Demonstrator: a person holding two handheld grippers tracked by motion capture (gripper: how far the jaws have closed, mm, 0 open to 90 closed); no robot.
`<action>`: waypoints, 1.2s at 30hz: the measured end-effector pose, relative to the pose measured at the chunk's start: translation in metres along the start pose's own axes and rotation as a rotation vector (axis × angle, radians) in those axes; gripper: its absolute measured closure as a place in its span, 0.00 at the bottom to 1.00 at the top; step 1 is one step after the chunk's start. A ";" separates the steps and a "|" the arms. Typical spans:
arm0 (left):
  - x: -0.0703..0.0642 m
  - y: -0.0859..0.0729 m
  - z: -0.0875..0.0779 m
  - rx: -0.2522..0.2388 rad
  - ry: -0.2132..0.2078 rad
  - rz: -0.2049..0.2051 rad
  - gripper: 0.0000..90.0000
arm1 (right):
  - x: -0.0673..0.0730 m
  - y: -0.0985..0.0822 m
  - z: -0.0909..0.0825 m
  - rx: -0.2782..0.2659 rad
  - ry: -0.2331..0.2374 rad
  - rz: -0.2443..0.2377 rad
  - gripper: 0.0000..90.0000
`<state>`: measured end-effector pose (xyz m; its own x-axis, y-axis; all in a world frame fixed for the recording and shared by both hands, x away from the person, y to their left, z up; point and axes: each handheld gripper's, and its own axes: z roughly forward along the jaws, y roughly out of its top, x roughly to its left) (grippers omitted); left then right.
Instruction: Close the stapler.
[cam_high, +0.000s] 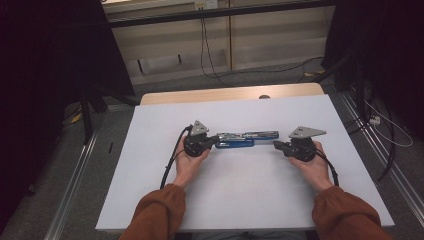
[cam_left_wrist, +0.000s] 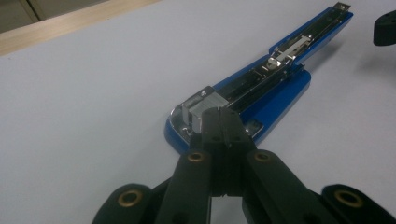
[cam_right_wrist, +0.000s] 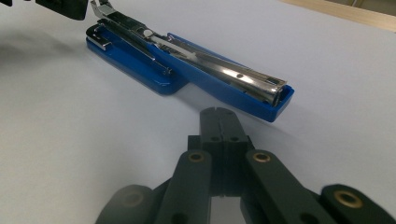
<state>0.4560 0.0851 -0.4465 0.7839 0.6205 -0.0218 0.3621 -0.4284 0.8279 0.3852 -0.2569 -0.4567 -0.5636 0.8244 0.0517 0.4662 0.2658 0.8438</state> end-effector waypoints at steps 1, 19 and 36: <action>0.000 0.000 0.001 0.004 -0.010 -0.003 1.00 | 0.000 0.000 0.000 0.000 -0.001 0.000 1.00; -0.005 -0.002 0.015 0.014 -0.026 0.005 1.00 | -0.002 0.002 0.007 0.037 0.000 0.006 1.00; -0.009 0.000 0.016 0.027 -0.026 0.028 1.00 | -0.004 0.002 0.012 0.084 -0.026 0.001 1.00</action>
<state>0.4571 0.0690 -0.4549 0.8066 0.5909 -0.0139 0.3533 -0.4631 0.8129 0.3963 -0.2537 -0.4618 -0.5457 0.8371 0.0374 0.5226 0.3051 0.7961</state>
